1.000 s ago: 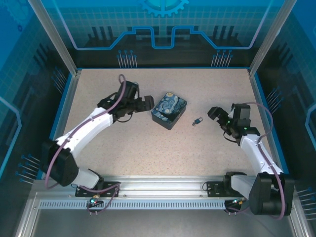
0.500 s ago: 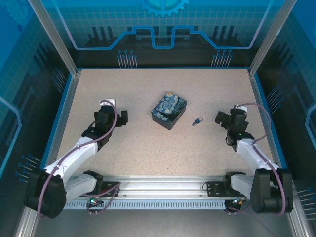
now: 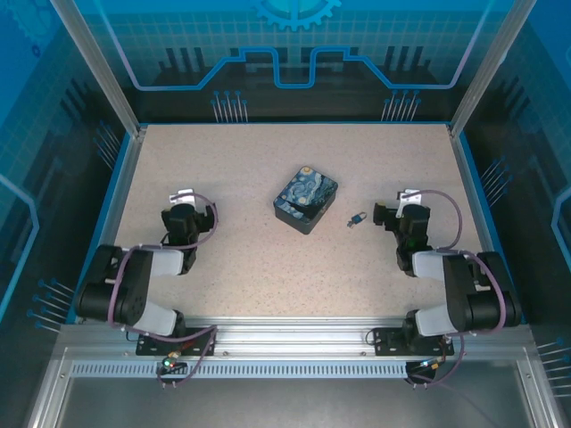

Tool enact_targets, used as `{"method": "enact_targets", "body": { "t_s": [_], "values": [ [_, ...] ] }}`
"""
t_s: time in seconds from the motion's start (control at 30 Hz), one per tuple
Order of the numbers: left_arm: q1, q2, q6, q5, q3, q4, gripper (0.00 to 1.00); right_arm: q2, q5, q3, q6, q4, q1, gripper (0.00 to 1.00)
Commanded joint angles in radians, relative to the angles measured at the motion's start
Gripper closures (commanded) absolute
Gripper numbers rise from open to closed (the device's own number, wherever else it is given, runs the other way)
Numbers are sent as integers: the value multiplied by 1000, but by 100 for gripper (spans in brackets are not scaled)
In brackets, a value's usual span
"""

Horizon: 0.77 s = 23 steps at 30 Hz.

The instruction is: Unlock the padlock with the key

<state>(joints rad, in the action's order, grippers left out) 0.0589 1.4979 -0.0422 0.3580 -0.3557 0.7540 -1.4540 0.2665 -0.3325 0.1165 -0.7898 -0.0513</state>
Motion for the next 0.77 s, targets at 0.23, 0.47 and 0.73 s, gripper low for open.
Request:
{"method": "enact_targets", "body": {
  "t_s": [0.23, 0.47, 0.73],
  "values": [
    [-33, 49, 15, -145, -21, 163, 1, -49, -34, -80, -88, -2, -38, 0],
    [-34, 51, 15, -146, -23, 167, 1, -51, -29, -81, -91, 1, -43, 0],
    [-34, 50, 15, -146, -21, 171, 1, -48, -76, -80, -86, 0, -23, 0]
  ]
}}
